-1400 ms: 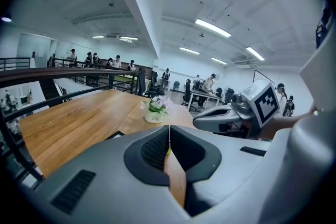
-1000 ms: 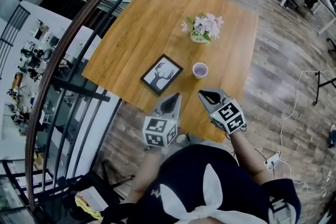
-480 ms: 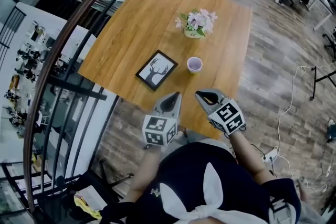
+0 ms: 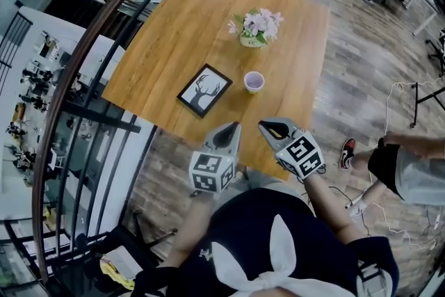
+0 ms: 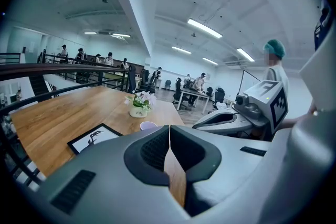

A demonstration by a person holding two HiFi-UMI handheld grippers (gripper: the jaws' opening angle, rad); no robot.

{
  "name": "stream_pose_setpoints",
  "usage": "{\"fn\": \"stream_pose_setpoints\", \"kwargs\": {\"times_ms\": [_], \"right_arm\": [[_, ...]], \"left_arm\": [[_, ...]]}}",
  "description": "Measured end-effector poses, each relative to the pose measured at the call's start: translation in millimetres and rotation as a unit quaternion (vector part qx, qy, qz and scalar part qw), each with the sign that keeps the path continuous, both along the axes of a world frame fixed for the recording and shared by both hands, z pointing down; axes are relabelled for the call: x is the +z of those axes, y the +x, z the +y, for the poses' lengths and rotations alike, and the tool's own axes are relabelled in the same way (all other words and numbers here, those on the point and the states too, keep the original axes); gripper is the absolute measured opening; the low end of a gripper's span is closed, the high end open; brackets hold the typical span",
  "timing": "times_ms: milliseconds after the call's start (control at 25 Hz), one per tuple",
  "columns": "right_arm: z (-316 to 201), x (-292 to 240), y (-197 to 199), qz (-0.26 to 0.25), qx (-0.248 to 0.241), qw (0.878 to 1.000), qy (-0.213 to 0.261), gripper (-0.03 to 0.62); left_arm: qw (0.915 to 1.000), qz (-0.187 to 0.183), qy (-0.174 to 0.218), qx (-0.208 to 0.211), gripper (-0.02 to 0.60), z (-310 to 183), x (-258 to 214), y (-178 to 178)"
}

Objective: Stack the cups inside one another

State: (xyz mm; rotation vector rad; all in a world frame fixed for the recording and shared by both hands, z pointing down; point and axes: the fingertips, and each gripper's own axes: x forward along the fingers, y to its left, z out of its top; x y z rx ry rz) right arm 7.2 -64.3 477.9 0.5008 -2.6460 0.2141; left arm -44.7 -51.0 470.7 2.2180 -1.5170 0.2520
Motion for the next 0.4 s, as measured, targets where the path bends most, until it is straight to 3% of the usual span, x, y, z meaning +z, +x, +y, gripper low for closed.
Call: {"fn": "stream_pose_setpoints", "kwargs": {"times_ms": [400], "right_arm": [[8.0,0.4,8.4,-0.005,0.012,1.0,-0.001,-0.003]], "left_arm": [[1.0,0.004,-0.004,0.008,0.023,8.1,3.8,9.7]]}}
